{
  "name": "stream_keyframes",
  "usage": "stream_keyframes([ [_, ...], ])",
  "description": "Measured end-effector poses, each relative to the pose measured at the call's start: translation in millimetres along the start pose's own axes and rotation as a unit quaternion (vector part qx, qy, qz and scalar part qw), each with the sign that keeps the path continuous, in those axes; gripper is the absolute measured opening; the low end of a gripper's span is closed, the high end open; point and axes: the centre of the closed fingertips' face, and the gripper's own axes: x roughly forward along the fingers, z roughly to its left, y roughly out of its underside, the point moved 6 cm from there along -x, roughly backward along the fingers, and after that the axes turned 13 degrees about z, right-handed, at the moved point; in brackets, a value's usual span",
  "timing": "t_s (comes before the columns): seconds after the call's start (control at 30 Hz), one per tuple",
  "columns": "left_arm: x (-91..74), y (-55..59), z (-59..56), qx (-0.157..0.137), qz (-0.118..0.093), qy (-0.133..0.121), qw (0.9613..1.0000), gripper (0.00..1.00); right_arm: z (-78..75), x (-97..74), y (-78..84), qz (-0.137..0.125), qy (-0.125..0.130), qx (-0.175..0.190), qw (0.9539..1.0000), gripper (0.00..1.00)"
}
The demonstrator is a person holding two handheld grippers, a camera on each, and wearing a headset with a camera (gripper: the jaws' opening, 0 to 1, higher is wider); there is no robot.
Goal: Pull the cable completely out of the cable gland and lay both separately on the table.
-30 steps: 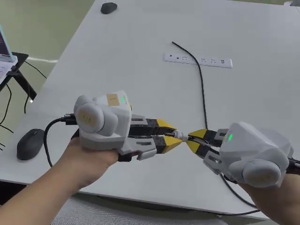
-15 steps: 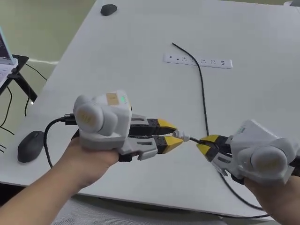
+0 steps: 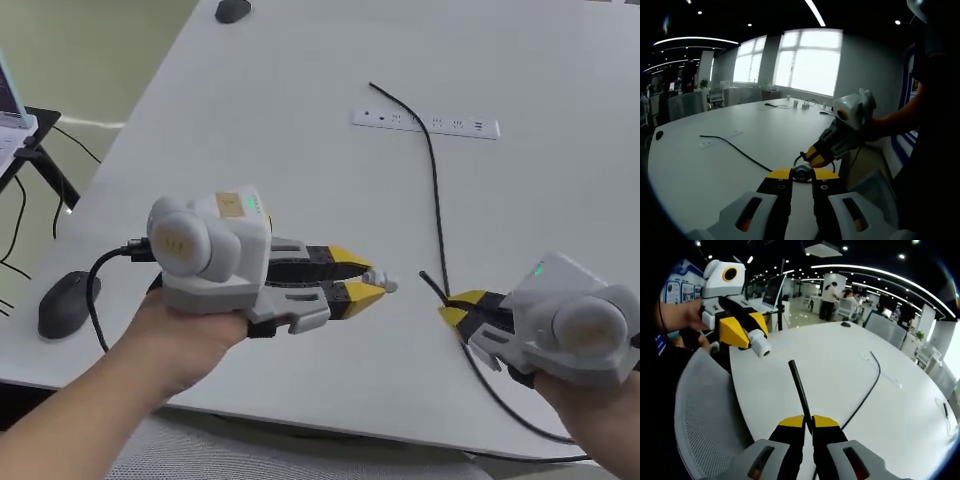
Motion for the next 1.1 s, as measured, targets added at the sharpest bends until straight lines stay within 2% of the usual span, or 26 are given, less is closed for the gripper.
stream_keyframes([
  [0.17,4.0,3.9,-0.7,0.004,0.009,0.000,0.9999,0.15,-0.7,0.8,-1.6,0.000,0.003,-0.005,1.0000,0.00],
  [0.23,4.3,6.0,-0.5,0.004,0.010,0.000,0.9999,0.15,0.4,2.3,-2.8,0.002,0.007,-0.024,0.9997,0.00],
  [0.33,4.5,11.3,1.7,0.002,0.012,-0.005,0.9999,0.15,0.7,5.4,-6.4,0.005,0.007,-0.031,0.9995,0.00],
  [0.6,3.3,30.9,7.3,-0.005,0.024,-0.007,0.9997,0.15,-4.2,18.0,-24.5,0.007,0.014,-0.043,0.9989,0.00],
  [0.93,-4.5,45.2,13.3,-0.011,0.025,-0.006,0.9996,0.15,-5.0,35.8,-47.6,0.014,0.022,-0.064,0.9976,0.00],
  [1.1,-10.4,54.6,21.4,-0.011,0.023,0.000,0.9997,0.15,-1.2,47.9,-62.4,0.020,0.024,-0.074,0.9968,0.00],
])
